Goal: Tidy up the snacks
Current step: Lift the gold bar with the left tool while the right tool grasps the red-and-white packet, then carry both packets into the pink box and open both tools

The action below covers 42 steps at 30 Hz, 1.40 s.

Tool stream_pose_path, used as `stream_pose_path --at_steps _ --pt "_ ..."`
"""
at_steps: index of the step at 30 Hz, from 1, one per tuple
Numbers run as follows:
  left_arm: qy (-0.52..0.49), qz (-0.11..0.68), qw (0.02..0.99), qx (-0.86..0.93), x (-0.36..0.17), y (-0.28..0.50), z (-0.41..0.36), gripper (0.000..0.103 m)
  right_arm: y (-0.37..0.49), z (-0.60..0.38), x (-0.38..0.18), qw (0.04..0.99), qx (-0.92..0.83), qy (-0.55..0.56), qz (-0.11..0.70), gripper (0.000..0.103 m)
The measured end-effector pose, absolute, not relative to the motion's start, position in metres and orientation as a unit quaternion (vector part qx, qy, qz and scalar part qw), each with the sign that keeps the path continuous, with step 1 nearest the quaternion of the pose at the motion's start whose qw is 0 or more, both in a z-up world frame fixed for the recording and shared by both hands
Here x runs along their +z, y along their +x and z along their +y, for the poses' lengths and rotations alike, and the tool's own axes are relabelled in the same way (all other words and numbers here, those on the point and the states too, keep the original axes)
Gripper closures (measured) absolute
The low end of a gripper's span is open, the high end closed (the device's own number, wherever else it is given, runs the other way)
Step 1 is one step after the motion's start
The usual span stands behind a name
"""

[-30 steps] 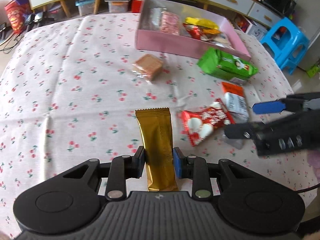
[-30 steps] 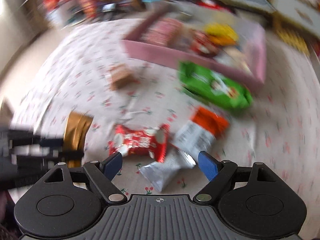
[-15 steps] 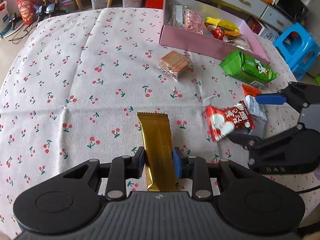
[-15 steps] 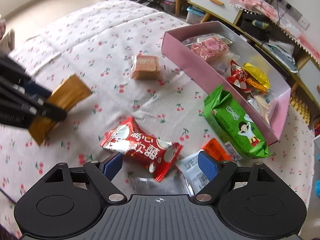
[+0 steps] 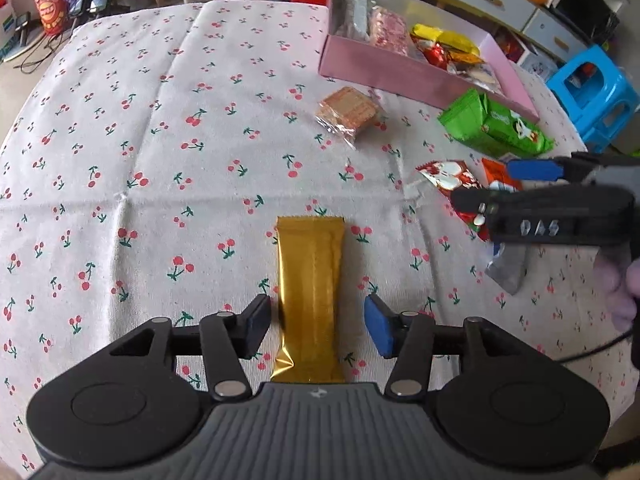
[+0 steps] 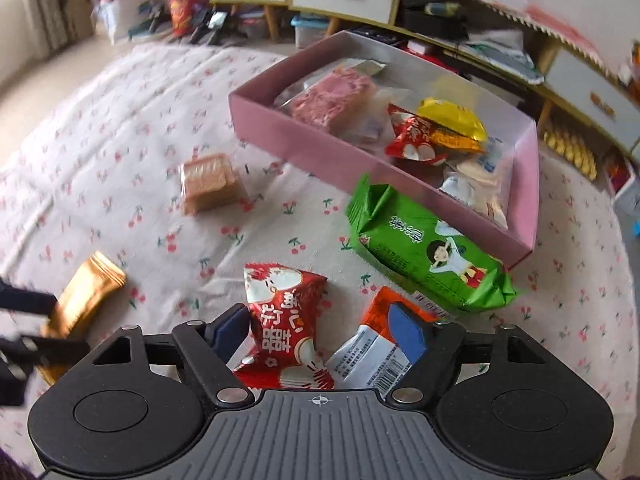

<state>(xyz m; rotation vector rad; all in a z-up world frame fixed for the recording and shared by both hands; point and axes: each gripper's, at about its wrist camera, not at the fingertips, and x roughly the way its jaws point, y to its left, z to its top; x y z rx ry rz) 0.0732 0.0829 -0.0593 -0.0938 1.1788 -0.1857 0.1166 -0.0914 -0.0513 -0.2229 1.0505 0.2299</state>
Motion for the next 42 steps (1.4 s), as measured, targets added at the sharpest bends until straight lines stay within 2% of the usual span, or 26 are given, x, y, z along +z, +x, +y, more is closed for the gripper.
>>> stream_pose_path --at_steps 4,6,9,12,14,19,23,28,42 --pt "-0.034 0.554 0.828 -0.085 -0.06 0.073 0.081 0.058 0.115 -0.095 -0.051 0.847 0.122 -0.075 0.513 0.027" --pt "-0.027 0.552 0.829 -0.083 -0.059 0.073 0.079 0.06 0.114 -0.093 -0.052 0.842 0.129 -0.069 0.519 0.032" --pt "-0.015 0.549 0.832 -0.08 -0.06 0.073 0.077 0.064 0.112 -0.089 -0.053 0.841 0.13 -0.067 0.52 0.034" --pt "0.001 0.543 0.836 -0.077 -0.061 0.073 0.075 0.071 0.112 -0.089 -0.053 0.842 0.131 -0.061 0.521 0.041" --pt "-0.001 0.542 0.837 -0.076 -0.06 0.074 0.077 0.073 0.113 -0.09 -0.054 0.837 0.138 -0.047 0.528 0.054" --pt "-0.012 0.541 0.837 -0.075 -0.06 0.076 0.081 0.076 0.113 -0.09 -0.059 0.831 0.137 -0.044 0.537 0.057" --pt "-0.023 0.54 0.838 -0.077 -0.059 0.076 0.082 0.076 0.114 -0.091 -0.059 0.831 0.125 -0.041 0.54 0.066" --pt "-0.077 0.531 0.84 -0.085 -0.055 0.078 0.088 0.076 0.115 -0.095 -0.056 0.825 0.115 -0.018 0.554 0.068" --pt "-0.138 0.519 0.838 -0.095 -0.044 0.085 0.087 0.077 0.111 -0.128 -0.027 0.823 0.109 0.119 0.544 0.069"
